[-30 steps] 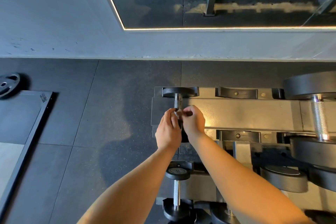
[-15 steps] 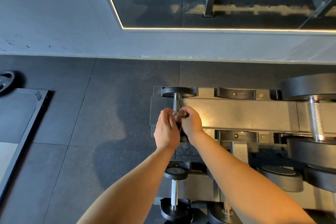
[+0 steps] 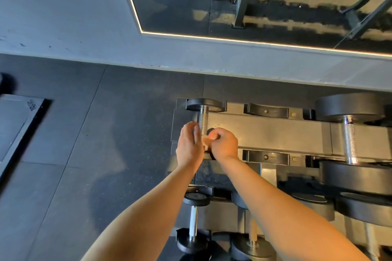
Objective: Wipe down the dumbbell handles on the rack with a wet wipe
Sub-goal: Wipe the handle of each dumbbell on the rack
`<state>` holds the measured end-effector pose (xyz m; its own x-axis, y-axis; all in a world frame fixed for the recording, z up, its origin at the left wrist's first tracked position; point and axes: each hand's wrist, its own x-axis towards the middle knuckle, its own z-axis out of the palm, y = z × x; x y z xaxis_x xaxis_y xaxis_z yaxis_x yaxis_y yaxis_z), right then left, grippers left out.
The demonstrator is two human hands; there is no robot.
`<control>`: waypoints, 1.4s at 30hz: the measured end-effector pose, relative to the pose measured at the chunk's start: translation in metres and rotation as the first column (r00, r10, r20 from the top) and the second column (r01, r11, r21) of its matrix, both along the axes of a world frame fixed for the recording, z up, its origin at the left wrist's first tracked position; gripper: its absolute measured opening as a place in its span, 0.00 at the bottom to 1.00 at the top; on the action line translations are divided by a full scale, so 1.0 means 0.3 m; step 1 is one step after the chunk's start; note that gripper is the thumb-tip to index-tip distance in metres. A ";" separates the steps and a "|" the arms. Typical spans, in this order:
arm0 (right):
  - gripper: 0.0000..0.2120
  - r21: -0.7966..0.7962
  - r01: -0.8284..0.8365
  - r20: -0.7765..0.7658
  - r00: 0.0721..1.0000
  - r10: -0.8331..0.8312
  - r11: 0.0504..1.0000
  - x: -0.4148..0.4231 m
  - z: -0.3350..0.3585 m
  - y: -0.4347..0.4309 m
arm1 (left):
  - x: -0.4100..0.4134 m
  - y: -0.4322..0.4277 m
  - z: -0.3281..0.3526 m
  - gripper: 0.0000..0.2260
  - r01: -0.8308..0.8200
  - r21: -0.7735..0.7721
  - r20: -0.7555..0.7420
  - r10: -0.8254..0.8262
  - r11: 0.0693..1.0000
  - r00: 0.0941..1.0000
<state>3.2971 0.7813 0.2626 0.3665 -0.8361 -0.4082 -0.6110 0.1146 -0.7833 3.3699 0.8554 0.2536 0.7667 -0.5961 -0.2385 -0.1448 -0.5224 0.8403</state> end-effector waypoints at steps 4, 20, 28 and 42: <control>0.03 0.137 0.130 0.247 0.956 -0.161 0.982 0.021 0.024 0.004 | 0.000 0.042 0.015 0.08 0.094 -0.161 -0.101 -0.111 0.982 0.989; 0.11 0.030 0.187 0.185 0.964 -0.189 0.982 0.089 -0.083 0.022 | 0.076 -0.143 0.007 0.14 0.030 -0.138 0.011 -0.029 0.990 1.000; 0.13 -0.116 0.174 0.145 0.977 -0.156 0.978 0.060 -0.069 0.018 | 0.092 -0.147 -0.009 0.10 0.010 0.020 -0.124 -0.008 1.000 0.992; 0.20 -0.164 0.080 -0.040 0.995 -0.087 0.983 0.063 -0.066 0.015 | 0.104 -0.077 -0.042 0.15 0.263 0.344 -0.307 -0.157 0.901 0.939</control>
<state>3.3159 0.7859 0.2428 0.2764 -0.9193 -0.2803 -0.6410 0.0410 -0.7664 3.4011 0.8322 0.2410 0.5096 -0.5612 -0.6522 -0.0867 -0.7876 0.6100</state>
